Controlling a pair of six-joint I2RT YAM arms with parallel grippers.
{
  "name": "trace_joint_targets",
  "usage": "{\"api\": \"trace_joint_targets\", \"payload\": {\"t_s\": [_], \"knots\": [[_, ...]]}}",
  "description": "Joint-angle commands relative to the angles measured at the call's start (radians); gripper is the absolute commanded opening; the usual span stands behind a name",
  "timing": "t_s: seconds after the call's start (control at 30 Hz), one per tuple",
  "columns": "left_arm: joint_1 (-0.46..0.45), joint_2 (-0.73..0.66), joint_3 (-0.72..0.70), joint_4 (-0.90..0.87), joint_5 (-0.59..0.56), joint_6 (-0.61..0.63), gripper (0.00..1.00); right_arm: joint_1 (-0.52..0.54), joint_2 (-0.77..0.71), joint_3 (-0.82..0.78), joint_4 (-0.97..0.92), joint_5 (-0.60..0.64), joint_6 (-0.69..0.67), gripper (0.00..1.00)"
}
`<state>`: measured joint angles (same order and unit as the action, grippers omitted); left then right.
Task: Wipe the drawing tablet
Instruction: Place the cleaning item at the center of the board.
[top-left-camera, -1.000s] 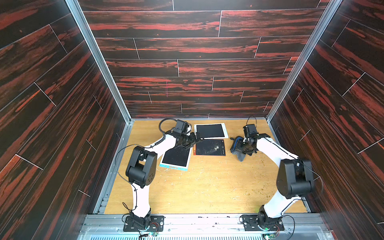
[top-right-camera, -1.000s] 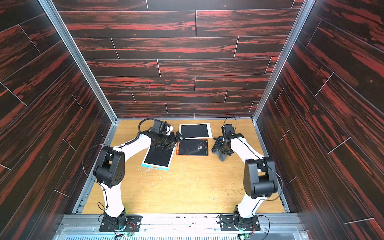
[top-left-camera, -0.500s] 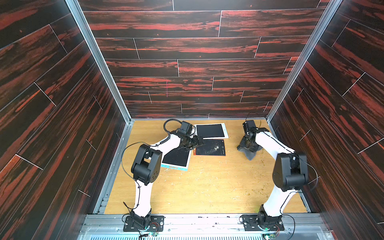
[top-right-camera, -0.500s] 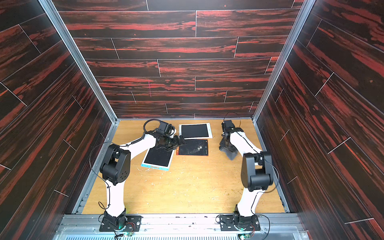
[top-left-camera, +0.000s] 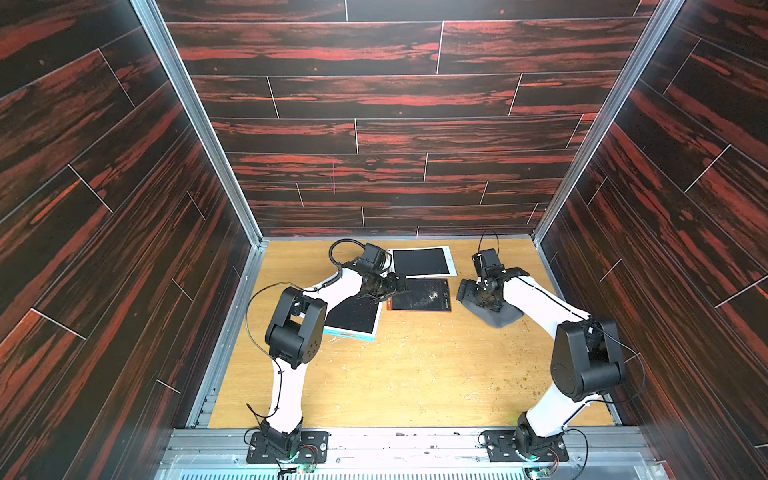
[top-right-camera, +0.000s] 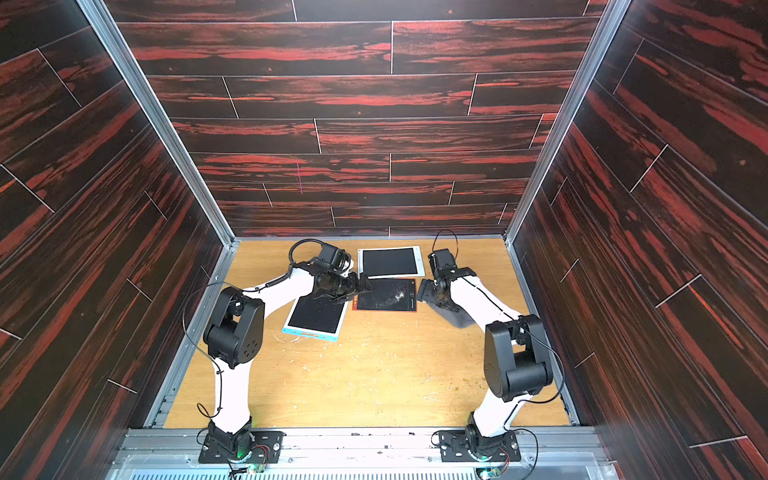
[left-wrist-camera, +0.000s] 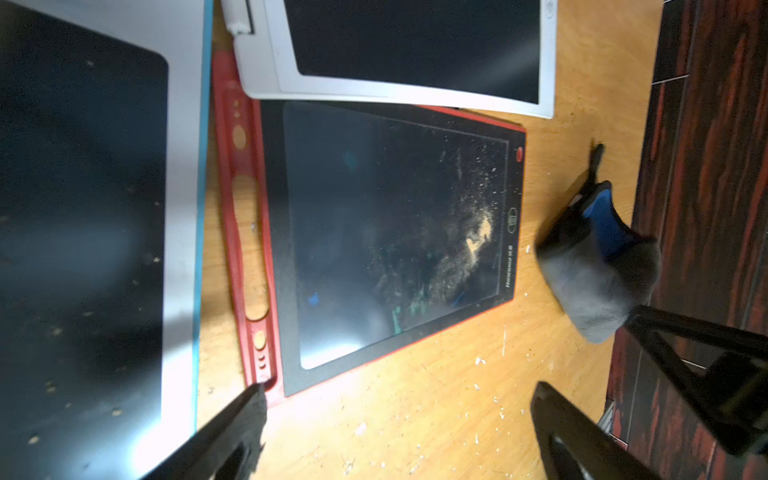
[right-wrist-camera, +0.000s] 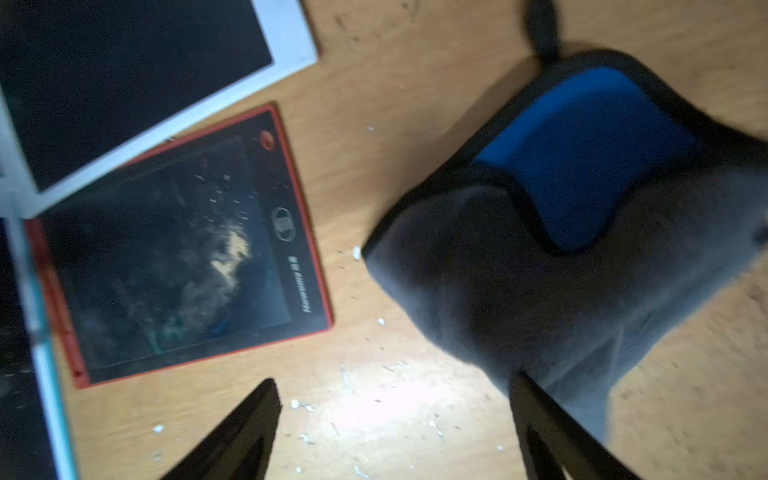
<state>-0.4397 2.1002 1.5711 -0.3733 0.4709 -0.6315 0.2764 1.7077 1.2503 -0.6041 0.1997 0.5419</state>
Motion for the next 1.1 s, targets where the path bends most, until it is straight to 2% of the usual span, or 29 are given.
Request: {"api": "trace_joint_targets", "payload": {"t_s": [0.0,0.1,0.13,0.23,0.27,0.37,0.4,0.43,0.5,0.57,0.67,0.7,0.73,0.77,0.8,1.07], "knots": [[0.002,0.006,0.023,-0.027,-0.002,0.018,1.0,-0.003,0.01,0.035,-0.002,0.037,0.021,0.89],[0.003,0.01,0.02,-0.028,-0.003,0.021,1.0,0.004,-0.013,0.026,0.012,0.06,0.015,0.89],[0.002,0.012,0.02,-0.028,-0.002,0.021,1.0,0.008,-0.012,0.035,-0.013,0.118,0.034,0.89],[0.003,0.014,0.021,-0.028,0.0,0.018,1.0,0.006,0.025,0.123,-0.24,0.463,0.205,0.93],[0.003,0.011,0.021,-0.027,0.0,0.017,1.0,0.0,0.047,0.162,-0.331,0.557,0.272,0.98],[0.002,0.004,0.018,-0.029,0.002,0.02,1.0,-0.026,0.095,0.264,-0.562,0.713,0.434,0.99],[0.003,0.003,0.021,-0.032,0.002,0.022,1.0,-0.031,0.094,0.268,-0.555,0.704,0.408,0.99],[0.004,0.003,0.023,-0.035,0.003,0.024,1.0,-0.034,0.076,0.248,-0.479,0.654,0.319,0.99],[0.003,0.003,0.026,-0.038,0.003,0.026,1.0,-0.033,0.008,0.162,-0.269,0.469,0.153,0.97],[0.004,0.0,0.023,-0.038,0.0,0.027,1.0,-0.033,-0.089,0.024,-0.015,0.14,-0.004,0.89],[0.009,0.003,0.019,-0.032,-0.003,0.021,1.0,-0.03,-0.114,-0.056,0.178,-0.261,-0.053,0.64],[0.01,0.006,0.017,-0.029,-0.002,0.018,1.0,-0.027,-0.084,-0.042,0.184,-0.325,-0.048,0.52],[0.011,0.011,0.017,-0.026,0.0,0.014,1.0,-0.028,-0.042,-0.019,0.178,-0.38,-0.042,0.32],[0.013,0.013,0.018,-0.024,0.001,0.012,1.0,-0.027,-0.004,-0.001,0.173,-0.403,-0.034,0.08],[0.013,0.015,0.02,-0.024,0.0,0.013,1.0,-0.027,0.024,0.009,0.172,-0.408,-0.027,0.0],[0.016,0.051,0.049,-0.058,-0.04,0.032,1.0,-0.027,0.192,0.093,0.15,-0.287,0.001,0.0]]}}
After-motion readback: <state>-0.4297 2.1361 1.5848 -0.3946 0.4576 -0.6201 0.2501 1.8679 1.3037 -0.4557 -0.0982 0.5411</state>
